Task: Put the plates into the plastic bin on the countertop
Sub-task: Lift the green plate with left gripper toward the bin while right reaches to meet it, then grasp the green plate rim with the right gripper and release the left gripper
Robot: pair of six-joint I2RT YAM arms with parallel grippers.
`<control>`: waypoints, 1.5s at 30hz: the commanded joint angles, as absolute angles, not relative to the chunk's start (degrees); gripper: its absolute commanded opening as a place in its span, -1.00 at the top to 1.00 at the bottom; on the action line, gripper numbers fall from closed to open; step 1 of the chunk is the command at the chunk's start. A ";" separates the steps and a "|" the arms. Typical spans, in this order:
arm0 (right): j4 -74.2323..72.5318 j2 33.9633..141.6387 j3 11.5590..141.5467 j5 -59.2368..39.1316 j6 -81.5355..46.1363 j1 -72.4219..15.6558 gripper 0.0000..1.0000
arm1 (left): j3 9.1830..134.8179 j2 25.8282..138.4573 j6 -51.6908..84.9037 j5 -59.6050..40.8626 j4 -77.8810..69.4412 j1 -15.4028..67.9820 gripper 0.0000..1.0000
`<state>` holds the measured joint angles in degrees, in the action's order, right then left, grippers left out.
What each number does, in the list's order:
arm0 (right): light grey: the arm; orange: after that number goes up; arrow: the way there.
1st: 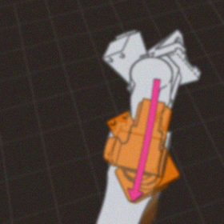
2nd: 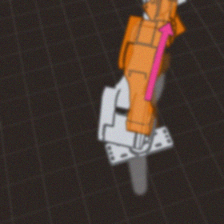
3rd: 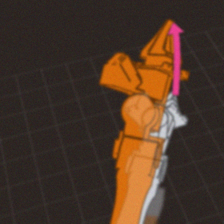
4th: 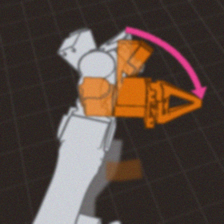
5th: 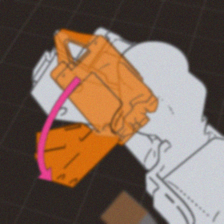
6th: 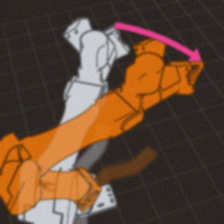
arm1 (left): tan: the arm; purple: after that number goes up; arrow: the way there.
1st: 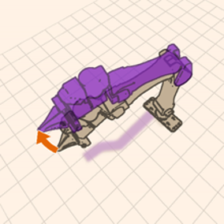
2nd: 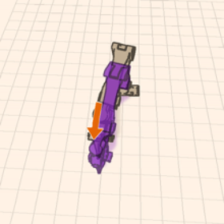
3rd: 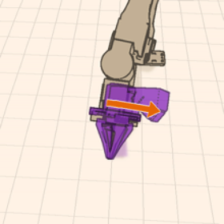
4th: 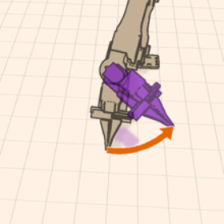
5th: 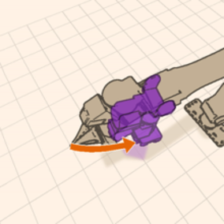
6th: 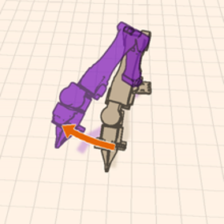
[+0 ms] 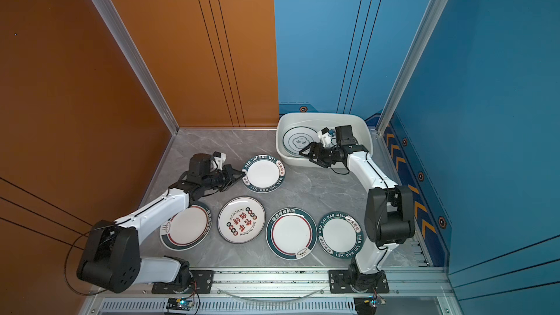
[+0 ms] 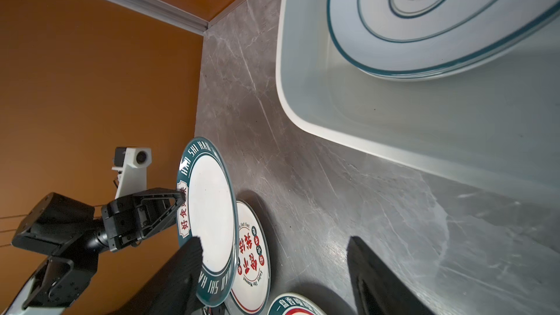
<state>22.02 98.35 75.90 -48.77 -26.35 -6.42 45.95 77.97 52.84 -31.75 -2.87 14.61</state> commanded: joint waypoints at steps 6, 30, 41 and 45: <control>17.81 100.76 75.03 -56.25 -27.15 -9.52 -0.62 | 52.34 78.67 50.54 -36.22 0.58 14.50 1.00; 11.41 105.94 75.60 -58.69 -33.07 -15.83 0.23 | 61.74 87.72 49.04 -35.57 0.00 18.83 1.00; 11.75 106.08 75.92 -59.23 -33.05 -16.08 0.78 | 62.62 89.04 47.64 -35.78 0.93 18.90 1.00; 12.38 105.92 76.44 -59.59 -32.71 -16.09 1.00 | 62.90 89.18 47.29 -35.72 1.40 19.07 1.00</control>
